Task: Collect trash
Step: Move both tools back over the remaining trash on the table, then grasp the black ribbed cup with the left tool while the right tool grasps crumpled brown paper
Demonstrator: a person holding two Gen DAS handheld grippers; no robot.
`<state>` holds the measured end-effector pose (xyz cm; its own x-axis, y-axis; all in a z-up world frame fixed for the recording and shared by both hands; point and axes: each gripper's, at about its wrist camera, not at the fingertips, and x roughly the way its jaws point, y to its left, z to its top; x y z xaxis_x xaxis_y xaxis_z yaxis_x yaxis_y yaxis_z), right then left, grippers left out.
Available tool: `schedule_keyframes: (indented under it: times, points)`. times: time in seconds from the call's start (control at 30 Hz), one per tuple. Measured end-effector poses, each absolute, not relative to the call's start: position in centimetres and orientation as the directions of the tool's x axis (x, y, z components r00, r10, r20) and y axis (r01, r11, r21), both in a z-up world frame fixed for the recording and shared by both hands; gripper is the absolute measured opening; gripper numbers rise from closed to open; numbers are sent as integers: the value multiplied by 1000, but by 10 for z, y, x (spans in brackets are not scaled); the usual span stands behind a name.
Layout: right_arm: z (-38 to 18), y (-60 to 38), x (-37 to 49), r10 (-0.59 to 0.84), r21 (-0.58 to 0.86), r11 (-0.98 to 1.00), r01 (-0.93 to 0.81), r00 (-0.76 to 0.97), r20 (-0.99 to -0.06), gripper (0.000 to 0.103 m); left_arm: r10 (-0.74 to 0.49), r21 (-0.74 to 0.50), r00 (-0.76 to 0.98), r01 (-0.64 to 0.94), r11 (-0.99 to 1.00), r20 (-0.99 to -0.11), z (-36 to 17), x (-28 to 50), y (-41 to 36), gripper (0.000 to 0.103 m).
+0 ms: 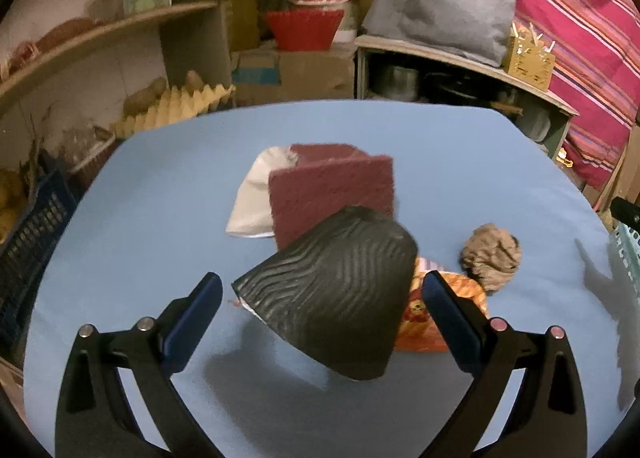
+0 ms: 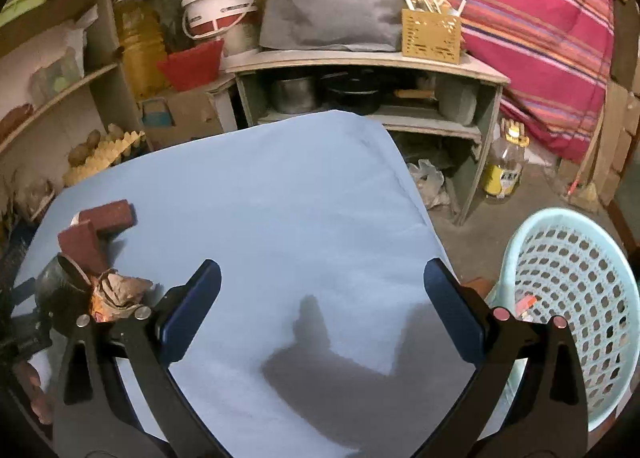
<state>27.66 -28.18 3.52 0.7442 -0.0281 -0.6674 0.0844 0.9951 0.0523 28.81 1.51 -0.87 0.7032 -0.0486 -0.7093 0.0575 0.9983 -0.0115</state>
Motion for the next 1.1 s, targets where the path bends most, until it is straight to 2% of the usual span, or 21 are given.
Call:
schedule_keyframes:
  times: [0.57,0.7,0.9,1.1]
  points:
    - [30,-261,279,0,23,1000,21,738,-675,99,-53,46,700,121,992,-712,-18,290,6,98]
    - [30,-250,277,28,22,1000,-18,737,-675,99,-62,34,703,122,992,-709,-18,290,6,91]
    - [27,-227,276,46,0,998,-62,736,-676,99,-84,8,701,126,992,-708,-16,290,8,91]
    - [23,-191,274,80,-23,992,-128,739,-669,99,-77,-18,736,88,996,-672,2,278,28,91]
